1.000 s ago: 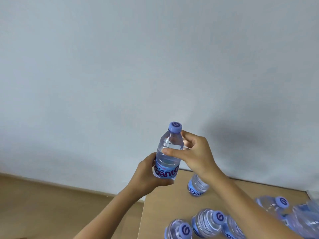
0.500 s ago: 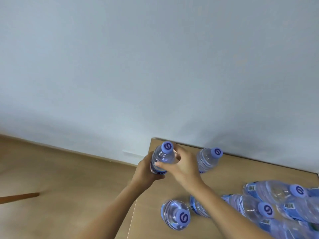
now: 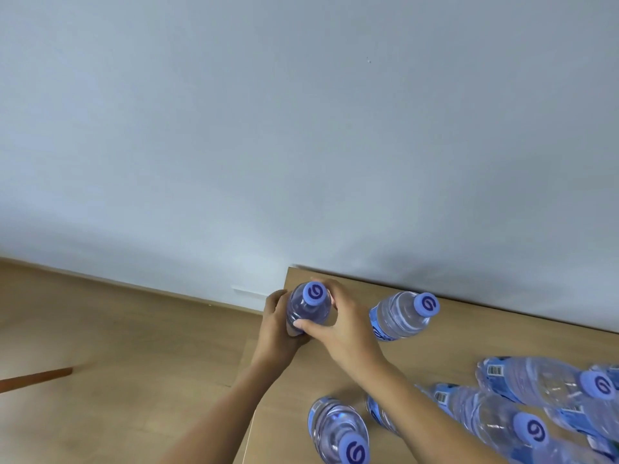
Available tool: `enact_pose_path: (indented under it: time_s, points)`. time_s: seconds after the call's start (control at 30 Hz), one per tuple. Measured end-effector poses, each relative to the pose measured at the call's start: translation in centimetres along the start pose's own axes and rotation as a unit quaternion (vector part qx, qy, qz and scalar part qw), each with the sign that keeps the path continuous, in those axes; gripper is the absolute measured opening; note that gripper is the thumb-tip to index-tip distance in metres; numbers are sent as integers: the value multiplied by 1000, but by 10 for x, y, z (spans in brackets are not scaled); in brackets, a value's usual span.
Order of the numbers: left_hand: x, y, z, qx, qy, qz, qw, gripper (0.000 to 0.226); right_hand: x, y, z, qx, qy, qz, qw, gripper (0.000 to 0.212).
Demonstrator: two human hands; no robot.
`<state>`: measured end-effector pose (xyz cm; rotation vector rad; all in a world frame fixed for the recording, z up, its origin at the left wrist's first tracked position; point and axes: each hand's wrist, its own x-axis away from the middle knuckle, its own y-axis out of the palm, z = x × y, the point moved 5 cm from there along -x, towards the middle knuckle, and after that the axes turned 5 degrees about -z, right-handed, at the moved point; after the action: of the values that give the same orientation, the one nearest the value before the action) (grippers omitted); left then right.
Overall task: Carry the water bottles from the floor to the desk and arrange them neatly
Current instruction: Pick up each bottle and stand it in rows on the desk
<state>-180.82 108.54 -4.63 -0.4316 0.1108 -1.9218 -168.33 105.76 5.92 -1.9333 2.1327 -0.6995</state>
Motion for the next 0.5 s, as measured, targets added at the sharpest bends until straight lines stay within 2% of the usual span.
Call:
enact_pose_path:
  time_s: [0.13,0.27,0.5]
  points:
    - [-19,3,4,-22,8,-6,1000,70,-20,-7,-2,15,-26,0,1000,61]
    - [-36,4,10,-61,37,3,997,68,-39,-12,-2,41,-50,-4,998,52]
    - [-61,4,17,-56,40,18,997,69,-58,-18,-2,49,-60,17,997,60]
